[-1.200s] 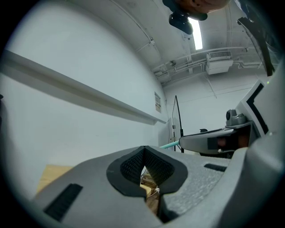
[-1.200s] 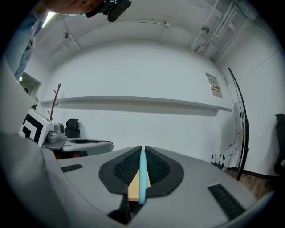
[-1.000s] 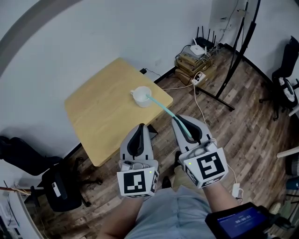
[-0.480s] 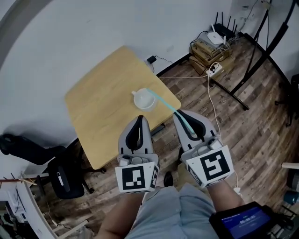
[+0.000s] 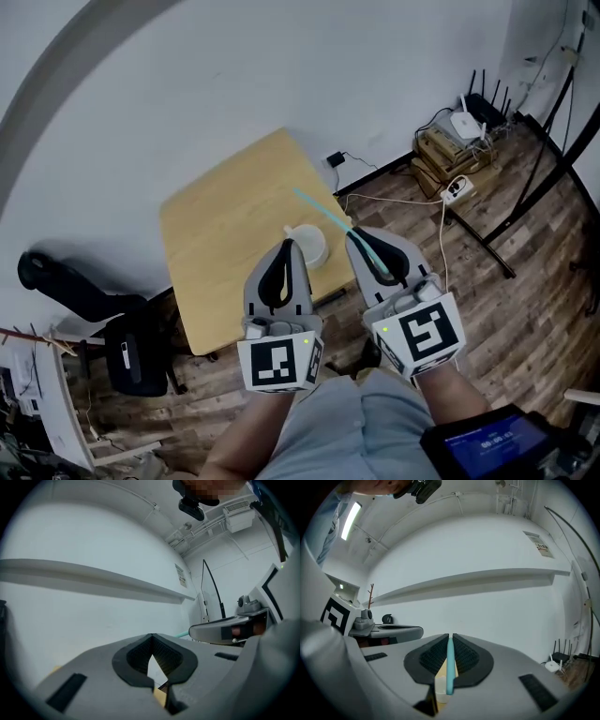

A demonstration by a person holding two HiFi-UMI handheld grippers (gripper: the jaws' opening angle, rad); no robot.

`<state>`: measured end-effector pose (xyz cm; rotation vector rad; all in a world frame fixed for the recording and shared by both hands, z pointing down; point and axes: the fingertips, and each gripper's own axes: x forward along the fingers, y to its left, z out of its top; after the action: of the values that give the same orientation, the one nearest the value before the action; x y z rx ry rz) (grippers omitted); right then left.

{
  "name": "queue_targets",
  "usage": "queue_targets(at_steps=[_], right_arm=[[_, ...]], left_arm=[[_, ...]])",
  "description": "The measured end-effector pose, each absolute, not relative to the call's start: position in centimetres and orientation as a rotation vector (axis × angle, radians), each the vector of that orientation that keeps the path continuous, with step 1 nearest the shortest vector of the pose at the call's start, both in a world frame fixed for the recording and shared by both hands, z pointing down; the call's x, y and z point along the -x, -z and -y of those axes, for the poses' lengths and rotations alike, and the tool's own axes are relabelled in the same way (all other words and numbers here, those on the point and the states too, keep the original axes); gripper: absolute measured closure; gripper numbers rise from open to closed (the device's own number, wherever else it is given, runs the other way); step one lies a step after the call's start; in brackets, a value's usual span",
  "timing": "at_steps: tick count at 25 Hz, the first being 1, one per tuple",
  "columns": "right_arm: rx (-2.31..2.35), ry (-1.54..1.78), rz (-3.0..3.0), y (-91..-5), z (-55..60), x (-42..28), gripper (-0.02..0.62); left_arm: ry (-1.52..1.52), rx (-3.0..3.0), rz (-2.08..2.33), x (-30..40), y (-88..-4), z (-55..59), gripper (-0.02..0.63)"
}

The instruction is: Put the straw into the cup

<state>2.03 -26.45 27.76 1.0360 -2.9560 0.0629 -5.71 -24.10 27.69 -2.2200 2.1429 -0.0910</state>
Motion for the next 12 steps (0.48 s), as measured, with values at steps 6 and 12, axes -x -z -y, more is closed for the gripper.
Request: queue_targets(at_steps=[6,12], right_arm=[[-0.981,-0.001,2.994,-25.6,27.2,-0.8,0.572],[-0.940,-0.029,2.964,-27.0,26.9,0.5,0.572]], left_arm=[[0.044,2.136,-2.182,7.4,-25.5,24.3,0.607],[0.021,2.133,-2.215,8.5,-26.1,24.6,0.607]])
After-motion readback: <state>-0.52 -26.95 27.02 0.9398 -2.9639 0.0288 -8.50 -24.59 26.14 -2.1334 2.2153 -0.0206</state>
